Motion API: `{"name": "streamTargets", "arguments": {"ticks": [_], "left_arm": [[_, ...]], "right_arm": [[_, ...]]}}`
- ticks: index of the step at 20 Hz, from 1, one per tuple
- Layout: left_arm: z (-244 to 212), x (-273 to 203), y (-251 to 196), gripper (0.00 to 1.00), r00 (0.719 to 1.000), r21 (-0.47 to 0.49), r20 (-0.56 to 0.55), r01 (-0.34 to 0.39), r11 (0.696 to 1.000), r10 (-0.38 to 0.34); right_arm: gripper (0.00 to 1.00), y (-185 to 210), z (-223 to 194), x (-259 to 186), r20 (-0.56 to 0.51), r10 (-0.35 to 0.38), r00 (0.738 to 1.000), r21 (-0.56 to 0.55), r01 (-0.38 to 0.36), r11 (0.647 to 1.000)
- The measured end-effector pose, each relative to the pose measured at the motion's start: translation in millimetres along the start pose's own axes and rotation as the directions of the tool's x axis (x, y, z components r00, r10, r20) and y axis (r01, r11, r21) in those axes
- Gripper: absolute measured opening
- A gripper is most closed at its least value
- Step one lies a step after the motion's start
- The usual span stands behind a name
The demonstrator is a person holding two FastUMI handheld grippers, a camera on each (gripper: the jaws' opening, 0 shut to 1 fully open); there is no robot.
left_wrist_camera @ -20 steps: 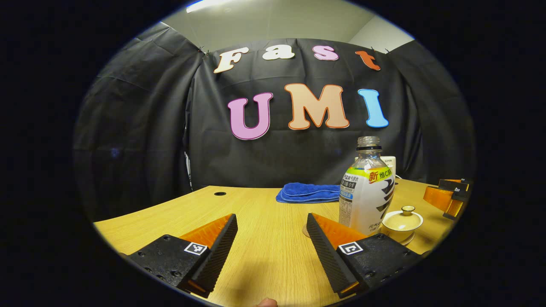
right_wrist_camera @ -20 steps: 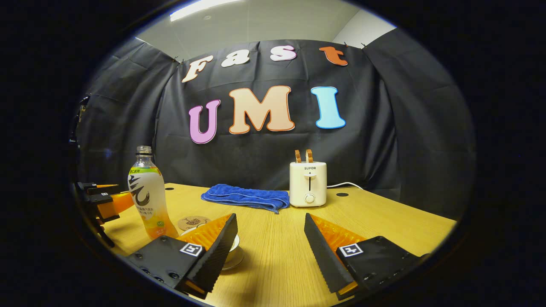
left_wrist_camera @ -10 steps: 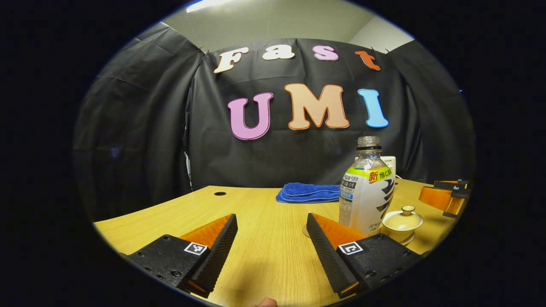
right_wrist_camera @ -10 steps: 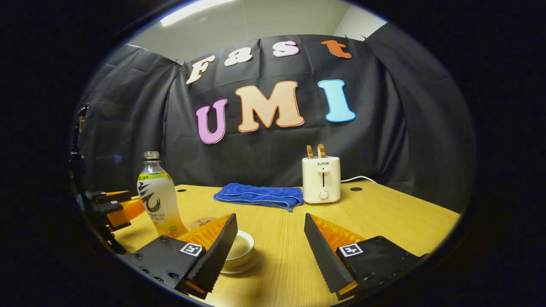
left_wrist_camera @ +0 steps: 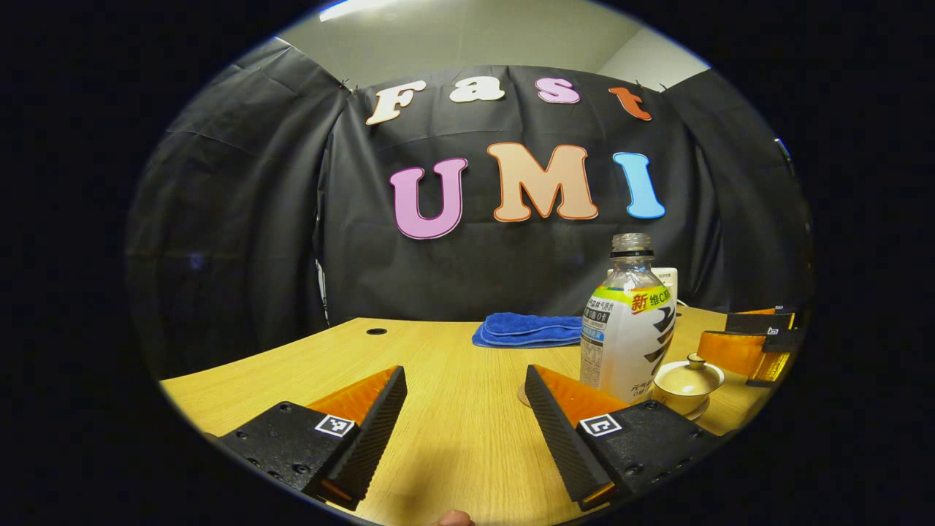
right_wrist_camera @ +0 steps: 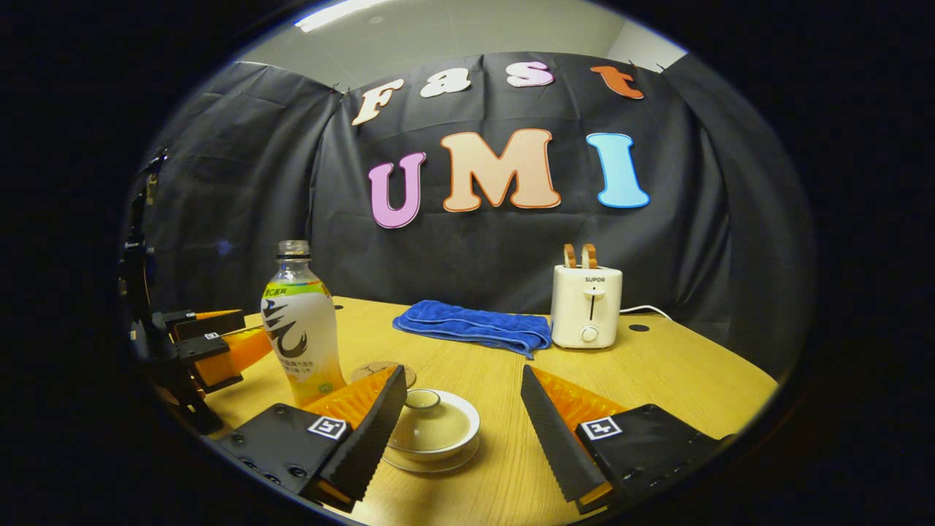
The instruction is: Open the teacup lid with one hand, grasp the water bottle and pour water into the teacup with the other hand; after pouring, place the water bottle on the coaster and then close the teacup lid.
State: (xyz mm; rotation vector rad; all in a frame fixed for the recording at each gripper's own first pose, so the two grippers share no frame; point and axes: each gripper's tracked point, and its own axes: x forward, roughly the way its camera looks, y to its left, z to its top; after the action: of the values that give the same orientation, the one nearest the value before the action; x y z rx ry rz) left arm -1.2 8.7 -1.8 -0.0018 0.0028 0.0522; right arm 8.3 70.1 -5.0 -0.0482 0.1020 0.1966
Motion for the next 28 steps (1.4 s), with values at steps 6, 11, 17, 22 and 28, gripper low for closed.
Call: {"name": "streamTargets", "arguments": {"ticks": [6,11,17,22,28], "left_arm": [[0,0,0,0.95,1.000,0.000,0.000,0.000,1.000,0.000],[-1,0,0,0.95,1.000,0.000,0.000,0.000,1.000,0.000],[0,0,0,0.95,1.000,0.000,0.001,0.000,1.000,0.000],[0,0,0,0.95,1.000,0.000,0.001,0.000,1.000,0.000],[-1,0,0,0.95,1.000,-0.001,0.001,0.000,1.000,0.000]], "right_arm": [[0.96,14,-8,7,-0.043,0.034,0.998,-0.010,-0.035,0.999],[0.81,18,-17,12,-0.087,0.036,0.996,-0.023,-0.038,0.999],[0.33,23,-18,15,-0.099,0.052,0.994,-0.019,-0.055,0.998],[0.33,28,-18,14,-0.096,0.054,0.994,-0.029,-0.057,0.998],[0.33,26,-19,17,-0.087,0.060,0.994,-0.031,-0.063,0.998]]}}
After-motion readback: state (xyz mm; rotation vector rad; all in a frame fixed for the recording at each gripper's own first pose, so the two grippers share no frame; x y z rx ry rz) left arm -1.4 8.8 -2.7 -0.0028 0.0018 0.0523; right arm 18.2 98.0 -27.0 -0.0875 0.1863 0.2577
